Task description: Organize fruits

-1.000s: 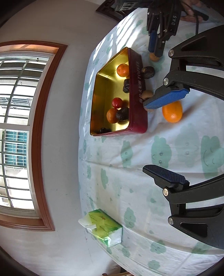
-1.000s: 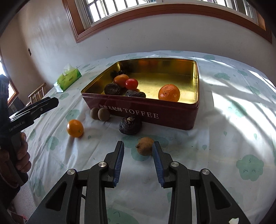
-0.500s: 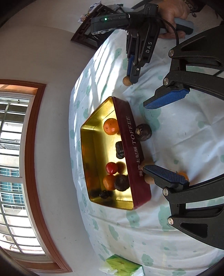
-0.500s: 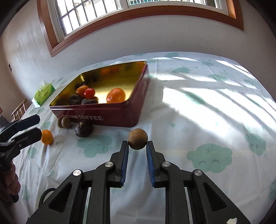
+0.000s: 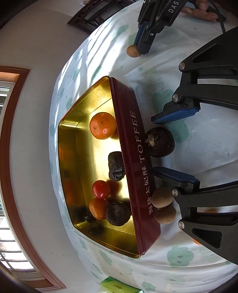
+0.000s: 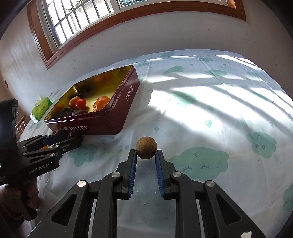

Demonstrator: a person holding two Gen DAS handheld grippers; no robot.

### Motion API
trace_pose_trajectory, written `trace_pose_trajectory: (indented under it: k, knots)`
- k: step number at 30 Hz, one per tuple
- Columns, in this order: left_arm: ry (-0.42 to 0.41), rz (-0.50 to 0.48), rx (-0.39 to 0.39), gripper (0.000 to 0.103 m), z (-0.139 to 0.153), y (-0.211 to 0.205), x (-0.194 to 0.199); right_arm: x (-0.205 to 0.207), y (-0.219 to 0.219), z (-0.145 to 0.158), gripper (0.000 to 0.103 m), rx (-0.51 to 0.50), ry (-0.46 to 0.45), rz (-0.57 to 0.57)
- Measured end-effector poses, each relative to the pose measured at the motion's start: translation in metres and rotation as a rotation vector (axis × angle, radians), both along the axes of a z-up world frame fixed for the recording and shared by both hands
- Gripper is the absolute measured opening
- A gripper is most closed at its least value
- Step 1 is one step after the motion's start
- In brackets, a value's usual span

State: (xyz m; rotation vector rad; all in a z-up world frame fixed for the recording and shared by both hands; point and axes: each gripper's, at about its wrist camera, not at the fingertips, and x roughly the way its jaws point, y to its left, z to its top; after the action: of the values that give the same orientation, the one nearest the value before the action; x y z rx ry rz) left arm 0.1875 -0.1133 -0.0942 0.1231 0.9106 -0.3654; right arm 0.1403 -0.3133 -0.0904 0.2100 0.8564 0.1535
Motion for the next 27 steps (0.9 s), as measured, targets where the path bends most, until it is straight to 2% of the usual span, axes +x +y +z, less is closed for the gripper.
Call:
trace_pose_trajectory:
  k: [3, 4, 5, 10, 15, 18, 23, 27]
  knots:
    - [-0.028, -0.002, 0.011, 0.050, -0.002, -0.003, -0.001, 0.002, -0.003, -0.003, 0.019, 0.017, 0.016, -0.005]
    - [-0.030, -0.011, 0.014, 0.046, -0.002, -0.005, -0.001, 0.002, -0.003, -0.003, 0.019, 0.022, 0.016, -0.007]
    - [-0.032, -0.023, 0.008, 0.035, -0.002, -0.006, -0.002, 0.002, -0.004, -0.004, 0.019, 0.023, 0.018, -0.006]
    - [-0.042, -0.001, 0.005, 0.035, 0.001, -0.001, -0.016, 0.002, -0.002, -0.003, 0.019, 0.010, 0.019, -0.007]
    - [-0.065, 0.035, -0.012, 0.035, 0.011, 0.026, -0.042, 0.001, 0.003, -0.002, 0.019, -0.012, 0.025, -0.041]
    - [-0.098, 0.080, -0.009, 0.035, 0.017, 0.047, -0.053, -0.002, 0.011, 0.001, 0.019, 0.041, 0.020, -0.061]
    - [-0.144, 0.165, -0.044, 0.035, 0.024, 0.079, -0.056, -0.005, 0.034, 0.007, 0.015, 0.002, -0.006, -0.052]
    - [-0.172, 0.184, -0.071, 0.035, 0.024, 0.089, -0.059, -0.007, 0.039, 0.007, 0.015, -0.038, -0.022, -0.050]
